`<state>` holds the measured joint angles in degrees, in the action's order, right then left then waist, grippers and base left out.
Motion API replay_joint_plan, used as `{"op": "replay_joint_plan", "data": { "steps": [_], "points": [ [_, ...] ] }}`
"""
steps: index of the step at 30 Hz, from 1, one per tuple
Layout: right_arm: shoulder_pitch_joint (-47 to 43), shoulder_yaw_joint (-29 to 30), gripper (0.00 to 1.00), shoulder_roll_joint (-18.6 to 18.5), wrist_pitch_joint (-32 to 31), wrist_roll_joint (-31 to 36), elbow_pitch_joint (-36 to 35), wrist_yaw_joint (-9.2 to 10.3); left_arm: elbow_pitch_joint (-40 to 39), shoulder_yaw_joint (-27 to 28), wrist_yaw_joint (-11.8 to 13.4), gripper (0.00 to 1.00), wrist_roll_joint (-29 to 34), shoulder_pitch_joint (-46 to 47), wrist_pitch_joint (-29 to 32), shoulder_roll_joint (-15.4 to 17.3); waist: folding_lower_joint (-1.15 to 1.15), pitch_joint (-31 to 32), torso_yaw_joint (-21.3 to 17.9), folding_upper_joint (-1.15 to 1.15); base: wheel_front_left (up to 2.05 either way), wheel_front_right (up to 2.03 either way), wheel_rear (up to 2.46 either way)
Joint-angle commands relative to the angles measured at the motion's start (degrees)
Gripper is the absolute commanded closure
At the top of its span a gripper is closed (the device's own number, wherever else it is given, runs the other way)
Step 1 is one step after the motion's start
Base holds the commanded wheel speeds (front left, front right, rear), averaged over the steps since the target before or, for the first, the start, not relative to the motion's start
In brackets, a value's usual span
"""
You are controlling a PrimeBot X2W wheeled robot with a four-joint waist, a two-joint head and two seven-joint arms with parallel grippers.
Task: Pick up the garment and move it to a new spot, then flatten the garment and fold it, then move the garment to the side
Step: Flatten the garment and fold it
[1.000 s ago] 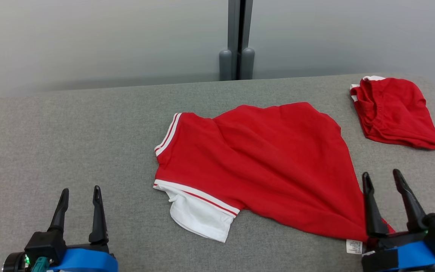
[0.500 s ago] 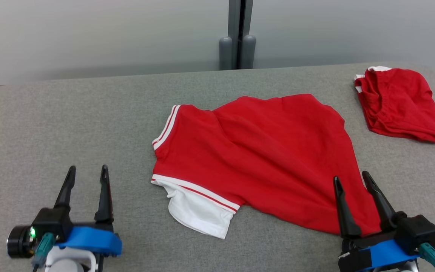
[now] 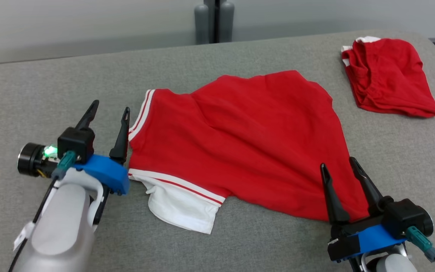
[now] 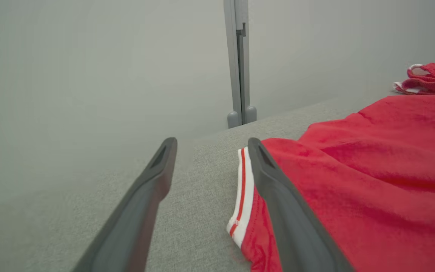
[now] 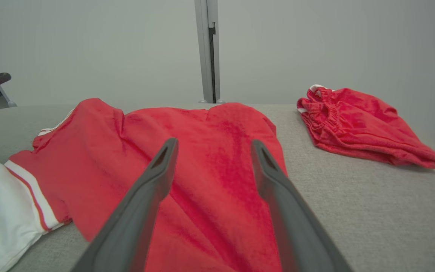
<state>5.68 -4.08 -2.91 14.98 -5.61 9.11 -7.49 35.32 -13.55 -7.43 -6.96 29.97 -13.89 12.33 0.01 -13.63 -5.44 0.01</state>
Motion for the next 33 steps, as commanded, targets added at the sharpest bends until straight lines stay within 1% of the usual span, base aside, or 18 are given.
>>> {"op": "replay_joint_plan", "data": {
  "steps": [1, 5, 11, 18, 21, 23, 24, 25, 26, 29, 33],
  "points": [
    [0.7, 0.0, 0.0, 0.0, 0.3, -0.1, 0.1, -0.01, 0.7, -0.3, 0.0, 0.0, -0.6, 1.1, 0.2, 0.1, -0.01, -0.3, -0.1, -0.01, 0.0, 0.0, 0.0],
    [1.5, -0.2, 0.0, 0.0, 0.3, -0.7, 0.3, -0.01, 6.8, -3.9, 0.0, 0.0, -2.8, 5.1, 2.4, 0.7, -0.01, -1.5, -1.0, -0.01, 0.0, 0.0, 0.0],
    [1.8, 0.0, 0.0, 0.0, 0.3, -1.0, 0.4, -0.01, 14.1, -8.2, -0.1, 0.0, -5.8, 7.2, 5.0, 1.0, -0.01, -2.4, -1.5, -0.01, 0.0, 0.0, 0.0],
    [2.6, -0.3, 0.0, 0.0, 0.3, -0.8, 0.7, -0.01, 18.9, -12.8, -0.1, 0.0, -10.1, 7.7, 7.3, 0.3, -0.01, -2.6, -1.6, -0.01, 0.0, 0.0, 0.0],
    [2.7, -0.6, 0.0, 0.0, 0.3, -0.8, 1.0, -0.01, 20.8, -14.5, -0.1, 0.0, -12.4, 7.9, 9.3, -0.5, -0.01, -2.6, -1.8, -0.01, 0.0, 0.0, 0.0],
    [3.1, -0.9, 0.0, 0.0, 0.3, -0.8, 1.0, -0.01, 20.9, -15.6, -0.1, 0.0, -14.4, 7.9, 8.9, -1.1, -0.01, -2.6, -2.0, -0.01, 0.0, 0.0, 0.0],
    [3.2, -1.0, 0.0, 0.0, 0.3, -0.8, 1.0, -0.01, 21.2, -16.3, -0.1, 0.32, -14.8, 8.2, 9.1, -1.0, -0.01, -2.6, -2.2, -0.01, 0.0, 0.0, 0.0],
    [3.3, -1.1, 0.0, 0.0, 0.3, -0.8, 0.9, -0.01, 21.1, -17.0, -0.1, 0.91, -15.0, 8.7, 8.7, -0.9, -0.01, -2.6, -2.3, -0.01, 0.0, 0.0, 0.0],
    [3.2, -1.1, 0.0, 0.0, 0.3, -0.7, 0.8, -0.01, 21.0, -17.5, -0.1, 1.0, -15.6, 9.3, 7.8, -0.8, -0.01, -2.7, -2.4, -0.01, 0.0, 0.0, 0.0],
    [2.9, -0.9, 0.0, 0.0, 0.3, -0.5, 0.6, -0.01, 20.7, -18.1, -0.1, 1.0, -15.5, 11.6, 4.0, -0.4, -0.01, -2.6, -2.6, -0.01, 0.0, 0.0, 0.0],
    [2.5, -0.6, 0.0, 0.0, 0.3, -0.1, 0.5, -0.01, 20.7, -18.0, 0.4, 1.0, -15.1, 14.2, 0.3, -1.4, -0.01, -2.5, -2.6, -0.01, 0.0, 0.0, 0.0]
  ]
}}
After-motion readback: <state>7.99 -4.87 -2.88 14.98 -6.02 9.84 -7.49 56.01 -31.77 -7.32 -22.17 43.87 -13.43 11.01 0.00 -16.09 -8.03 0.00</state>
